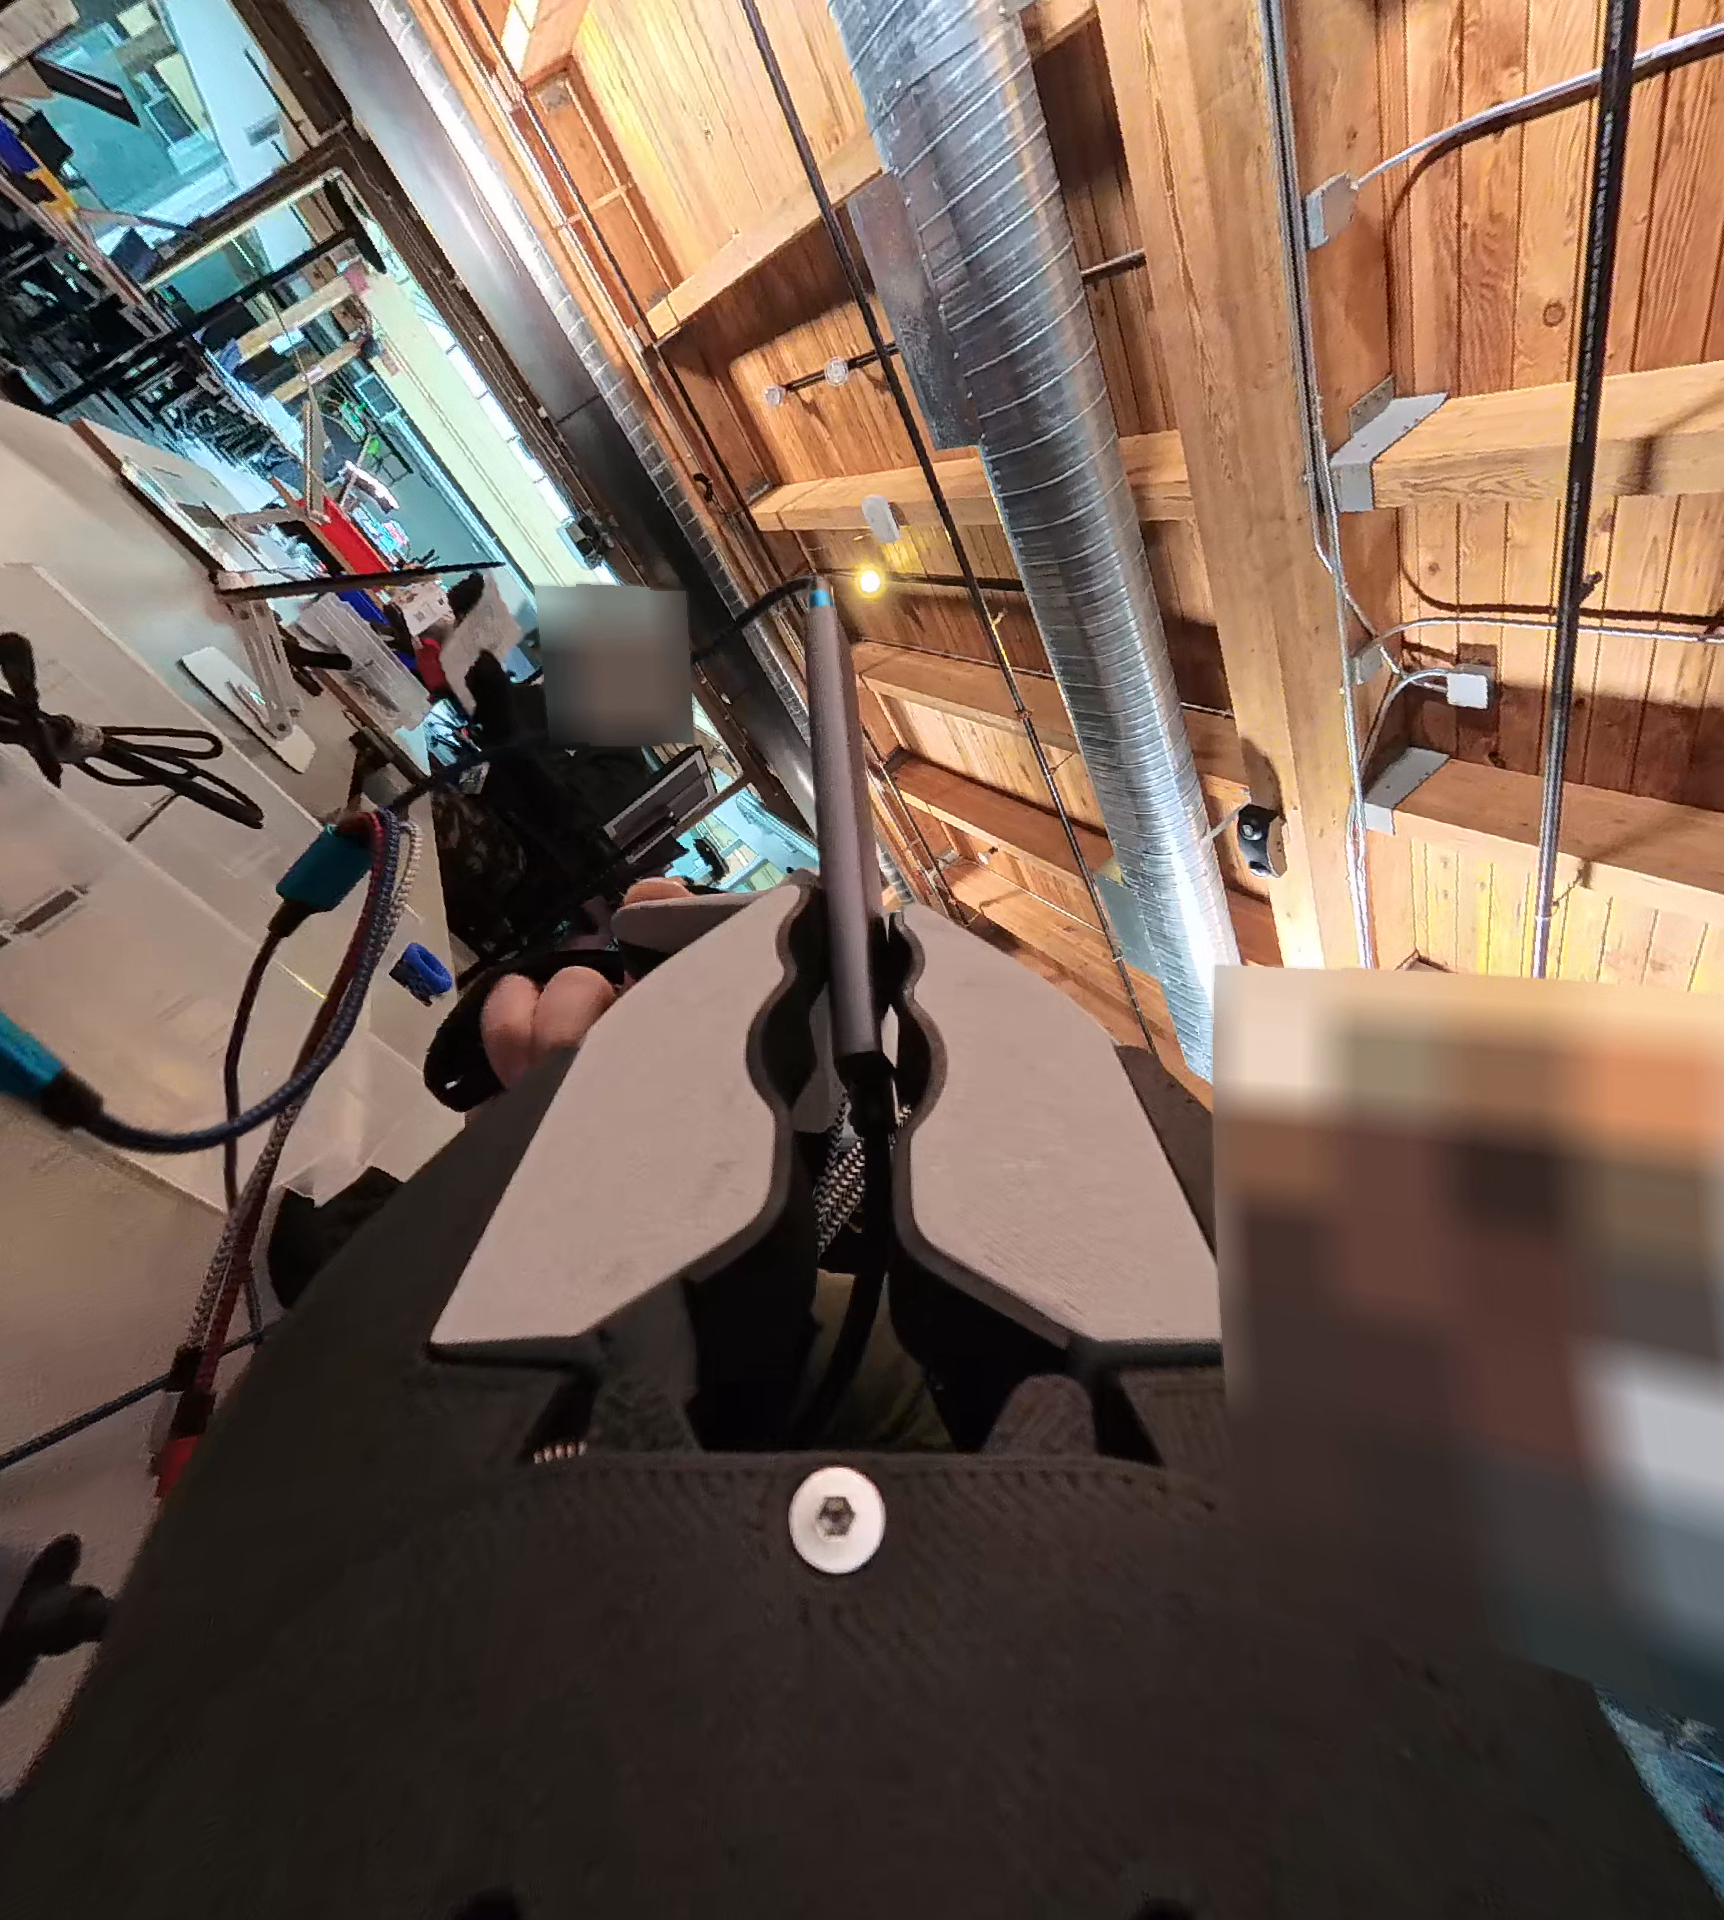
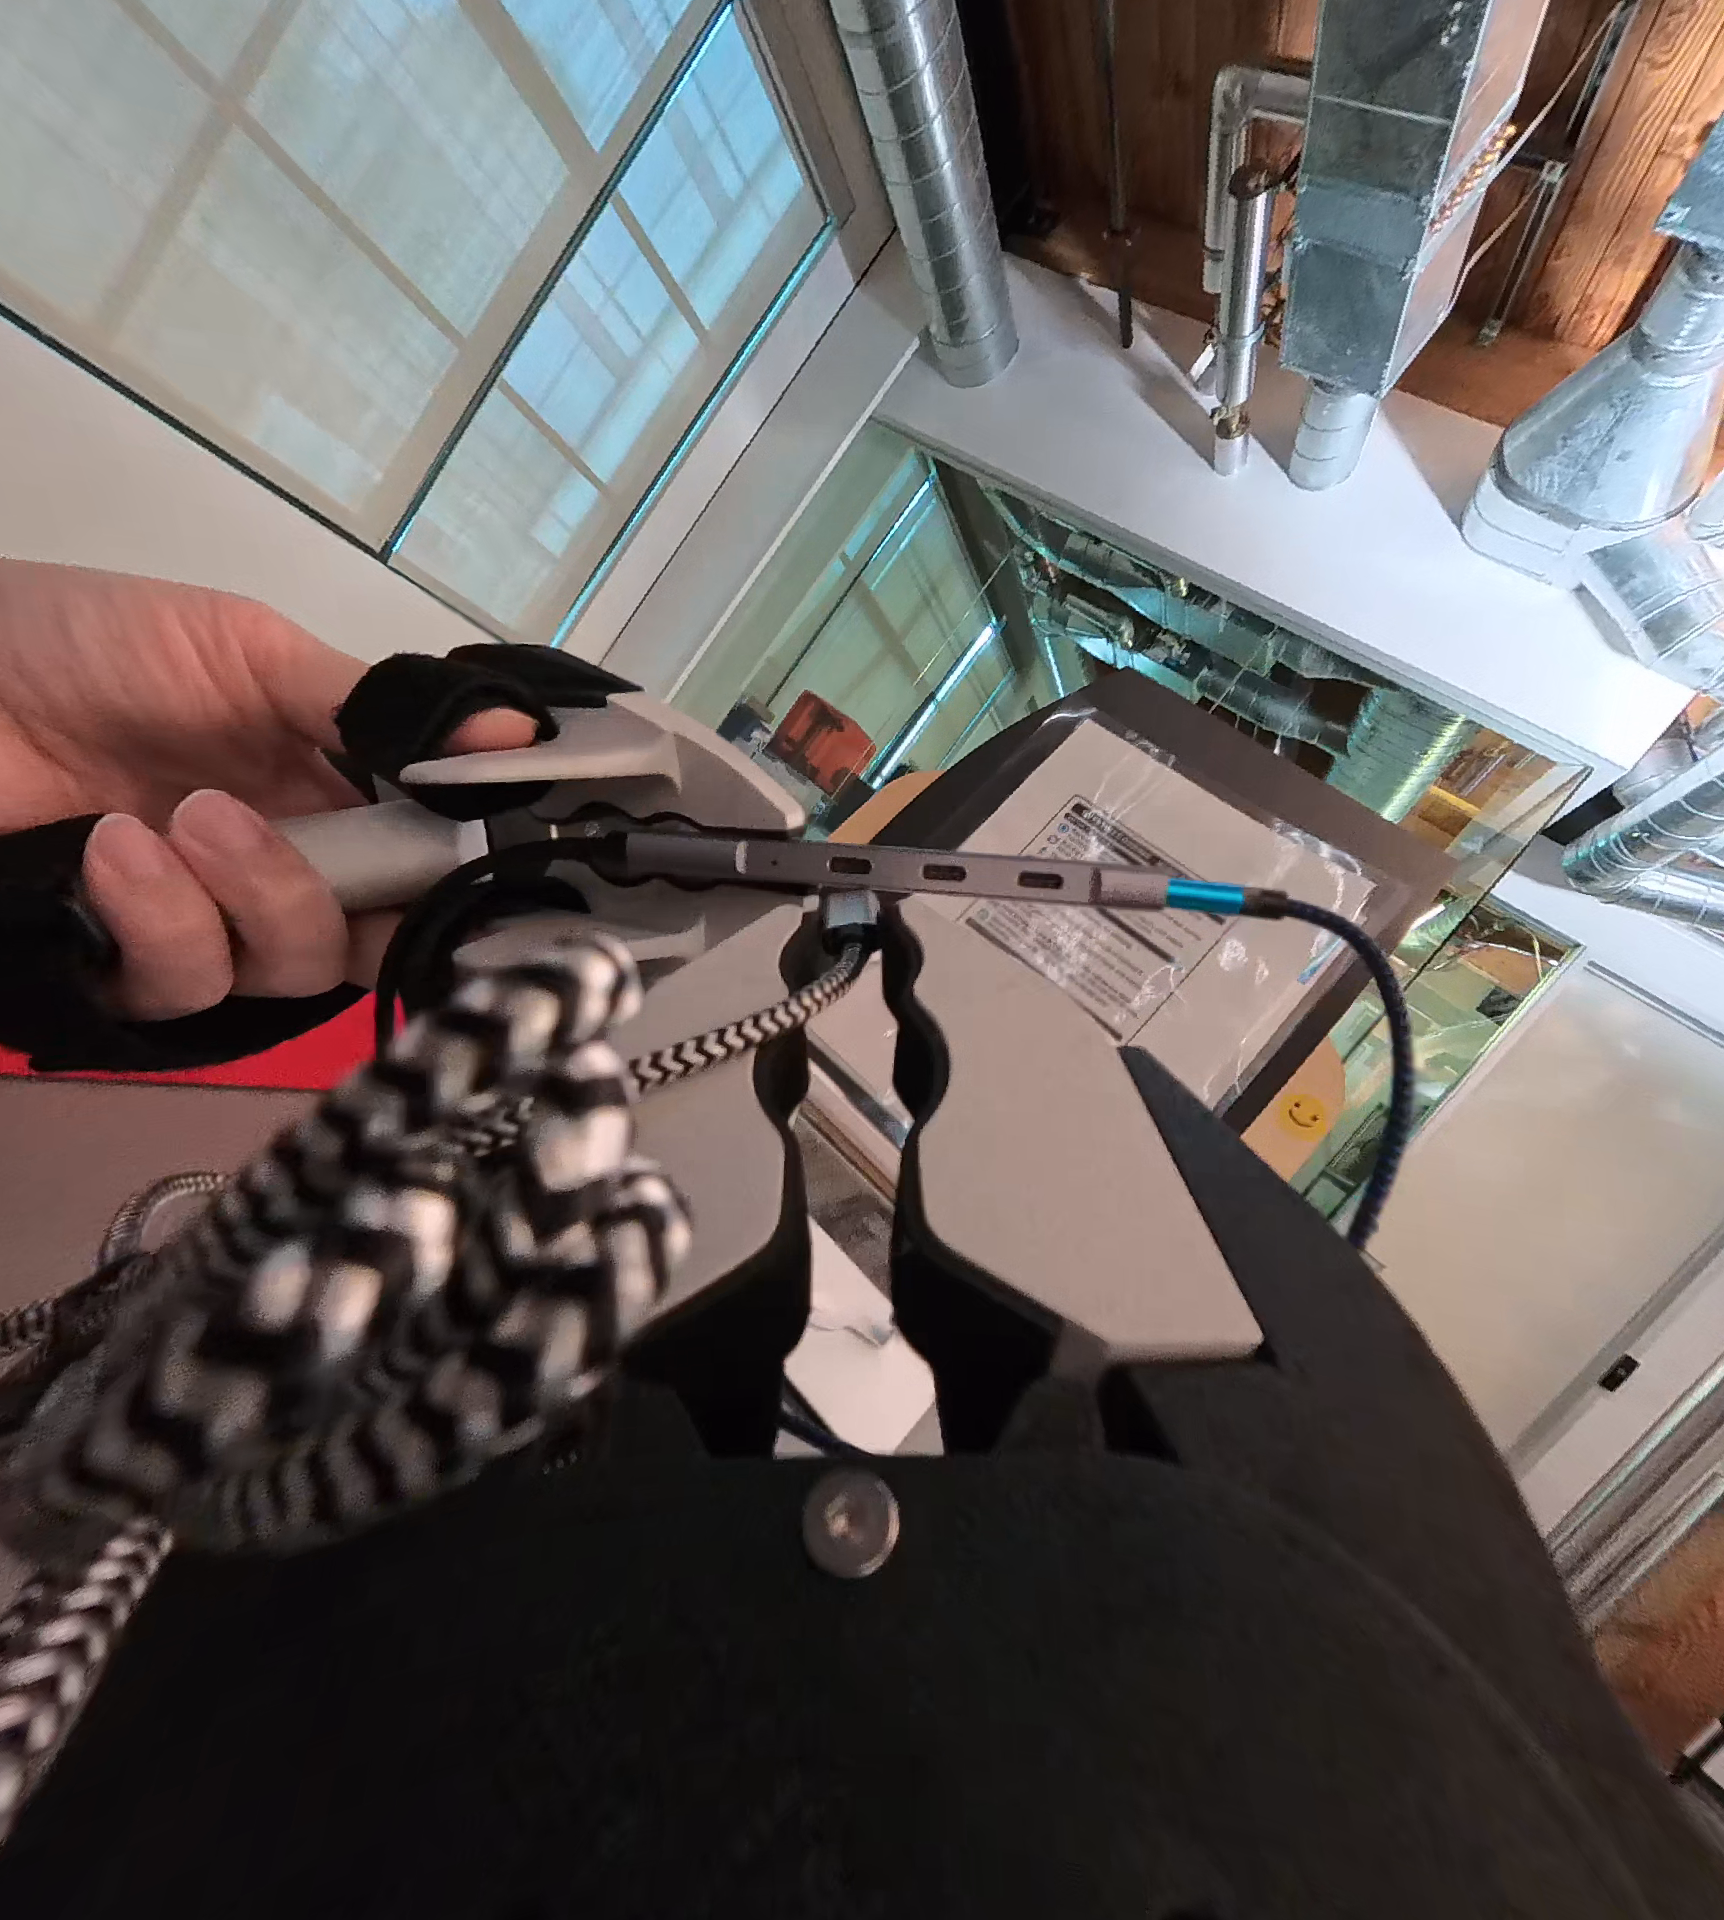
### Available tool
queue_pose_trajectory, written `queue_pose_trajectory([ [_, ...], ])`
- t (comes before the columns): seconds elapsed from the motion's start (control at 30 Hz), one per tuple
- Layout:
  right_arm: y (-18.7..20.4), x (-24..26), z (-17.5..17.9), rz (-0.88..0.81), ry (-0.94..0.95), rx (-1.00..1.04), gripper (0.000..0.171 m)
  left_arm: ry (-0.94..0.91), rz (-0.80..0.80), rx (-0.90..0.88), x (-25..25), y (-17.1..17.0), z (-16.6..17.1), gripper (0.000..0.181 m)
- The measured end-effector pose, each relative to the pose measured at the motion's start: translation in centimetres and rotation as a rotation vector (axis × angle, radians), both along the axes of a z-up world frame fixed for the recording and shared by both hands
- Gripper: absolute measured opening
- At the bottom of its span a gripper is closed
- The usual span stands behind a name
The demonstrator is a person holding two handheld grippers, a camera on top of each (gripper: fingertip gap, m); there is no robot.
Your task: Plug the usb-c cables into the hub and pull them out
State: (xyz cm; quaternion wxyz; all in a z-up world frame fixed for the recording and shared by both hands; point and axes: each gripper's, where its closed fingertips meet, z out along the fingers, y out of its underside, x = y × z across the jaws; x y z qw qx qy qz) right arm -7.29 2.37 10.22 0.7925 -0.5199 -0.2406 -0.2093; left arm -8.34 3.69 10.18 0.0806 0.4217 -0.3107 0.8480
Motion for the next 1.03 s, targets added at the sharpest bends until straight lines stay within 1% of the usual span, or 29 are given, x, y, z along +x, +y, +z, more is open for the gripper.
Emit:
queue_pose_trajectory([
  [0.1, -0.6, -0.1, 0.7, 0.007, -0.001, 0.048, 0.011, 0.004, 0.017, -0.004, 0.0, 0.2, 0.0, 0.009],
  [0.2, -0.3, -0.1, 0.5, 0.008, 0.013, 0.014, 0.012, -0.006, 0.012, -0.01, 0.0, 0.1, 0.1, 0.009],
  [0.4, -0.3, -0.1, 0.5, 0.028, 0.038, 0.017, 0.012, -0.013, 0.013, 0.001, 0.1, -0.3, 0.2, 0.01],
  [0.6, -0.3, 0.3, 0.8, 0.054, 0.149, 0.013, 0.012, -0.047, 0.027, -0.041, 0.4, -0.6, 0.4, 0.01],
  [0.7, -0.3, 0.4, 0.8, 0.033, 0.135, 0.016, 0.012, -0.055, 0.053, -0.032, 0.6, -0.7, 0.4, 0.01],
  [0.77, -0.3, 0.5, 0.8, 0.007, 0.082, 0.029, 0.012, -0.052, 0.079, 0.006, 0.6, -0.8, 0.4, 0.009],
  [0.83, -0.5, 0.4, 0.8, -0.009, 0.02, 0.049, 0.012, -0.044, 0.095, 0.07, 0.5, -1.0, 0.4, 0.009],
  [0.9, -0.4, 0.4, 0.6, -0.009, -0.003, 0.041, 0.012, -0.021, 0.114, 0.158, 0.5, -1.3, 0.1, 0.009],
  [0.93, -0.3, 0.5, 0.5, -0.001, 0.001, 0.035, 0.012, -0.007, 0.13, 0.203, 0.6, -1.4, -0.1, 0.009],
  [1.03, -0.6, 0.3, 0.5, 0.1, 0.043, 0.03, 0.012, 0.018, 0.129, 0.293, 0.3, -2.0, -0.3, 0.008],
])
